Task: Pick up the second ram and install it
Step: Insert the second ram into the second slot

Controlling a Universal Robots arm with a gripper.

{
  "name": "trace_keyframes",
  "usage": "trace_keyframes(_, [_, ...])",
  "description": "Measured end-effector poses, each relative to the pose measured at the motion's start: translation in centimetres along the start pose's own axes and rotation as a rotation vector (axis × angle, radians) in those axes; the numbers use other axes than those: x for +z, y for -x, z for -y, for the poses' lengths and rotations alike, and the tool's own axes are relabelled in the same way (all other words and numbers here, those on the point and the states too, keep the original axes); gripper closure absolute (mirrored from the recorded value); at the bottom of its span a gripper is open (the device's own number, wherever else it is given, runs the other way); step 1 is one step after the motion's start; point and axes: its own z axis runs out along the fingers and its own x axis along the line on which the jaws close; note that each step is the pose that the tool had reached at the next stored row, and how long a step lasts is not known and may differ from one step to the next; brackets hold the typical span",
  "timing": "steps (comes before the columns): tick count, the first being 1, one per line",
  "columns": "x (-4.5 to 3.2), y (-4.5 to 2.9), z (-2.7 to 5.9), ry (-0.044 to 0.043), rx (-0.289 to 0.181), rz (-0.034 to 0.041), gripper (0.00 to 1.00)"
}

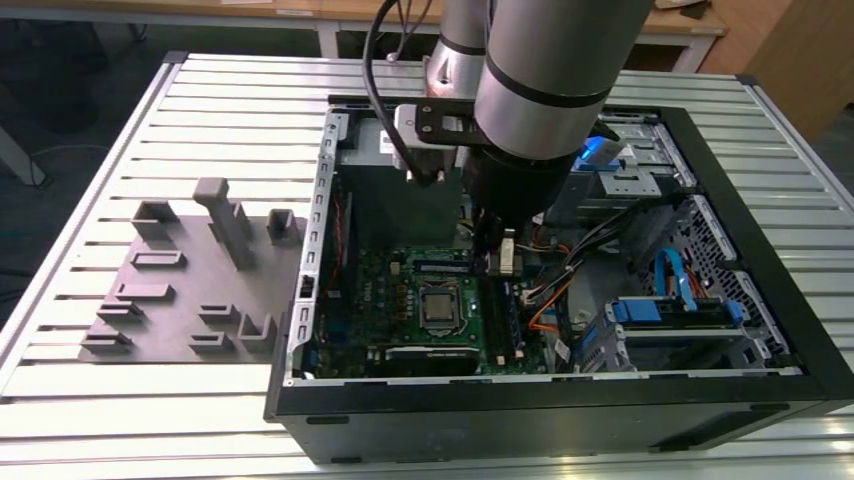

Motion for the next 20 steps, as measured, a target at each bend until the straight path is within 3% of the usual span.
trace_keyframes(6, [0.01, 0.0, 0.0, -0.0007, 0.028, 0.0011, 0.86])
trace_keyframes(20, [0.06, 0.0, 0.01, -0.006, 0.222, 0.0088, 0.86])
